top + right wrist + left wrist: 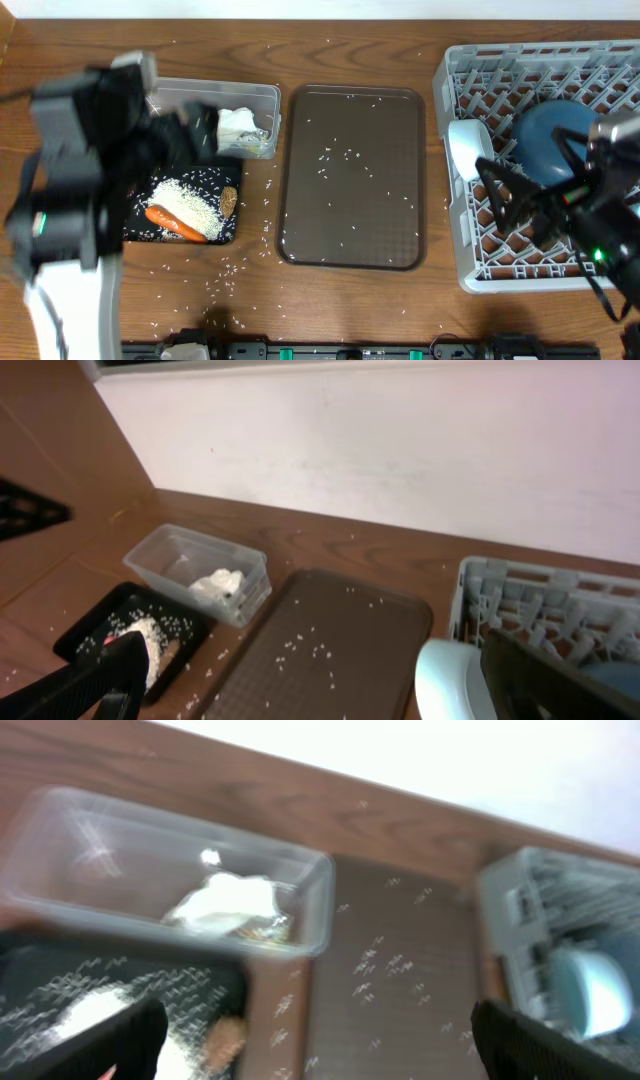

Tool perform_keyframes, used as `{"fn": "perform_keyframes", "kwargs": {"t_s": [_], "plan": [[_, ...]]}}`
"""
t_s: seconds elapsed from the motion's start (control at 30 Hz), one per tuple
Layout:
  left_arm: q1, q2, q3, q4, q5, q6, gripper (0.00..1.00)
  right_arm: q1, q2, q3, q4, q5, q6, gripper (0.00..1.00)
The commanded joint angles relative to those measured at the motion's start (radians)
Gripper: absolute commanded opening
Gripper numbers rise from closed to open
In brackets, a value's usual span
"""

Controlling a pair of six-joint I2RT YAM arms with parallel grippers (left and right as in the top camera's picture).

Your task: Sort waste into correct bins and load items into the dishwasher rack

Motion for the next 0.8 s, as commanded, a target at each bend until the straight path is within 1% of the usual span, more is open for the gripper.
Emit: {"fn": "perform_keyframes", "kwargs": {"t_s": [0.0,0.1,0.23,0.4,0.57,0.63,0.7,0.77], "plan": [[0.004,-0.094,0.017,-0.06,-0.116,0.083,0.98,0.012,-0.009,0.004,-0.05,0.031,-0.013,0.99],[0.004,-0.148,0.016,-0.102,-0.117,0.083,0.98,0.012,-0.014,0.004,-0.129,0.03,-0.013,0.99],[0.004,-0.188,0.016,-0.106,-0.116,0.083,0.98,0.012,-0.013,0.004,-0.221,0.024,-0.012,0.99],[0.004,-0.194,0.016,-0.106,-0.116,0.083,0.98,0.012,-0.013,0.004,-0.231,-0.022,0.057,0.99],[0.004,-0.193,0.016,-0.106,-0.116,0.083,0.98,0.012,-0.013,0.004,-0.235,-0.021,0.066,0.99],[0.004,-0.193,0.016,-0.106,-0.116,0.083,0.98,0.012,-0.014,0.004,-0.272,-0.007,0.046,0.99],[0.004,-0.193,0.016,-0.106,-0.116,0.083,0.98,0.011,-0.014,0.004,-0.298,0.051,-0.001,0.99],[0.004,-0.193,0.016,-0.106,-0.116,0.083,0.98,0.012,-0.019,0.004,-0.3,0.122,-0.087,0.99]]}}
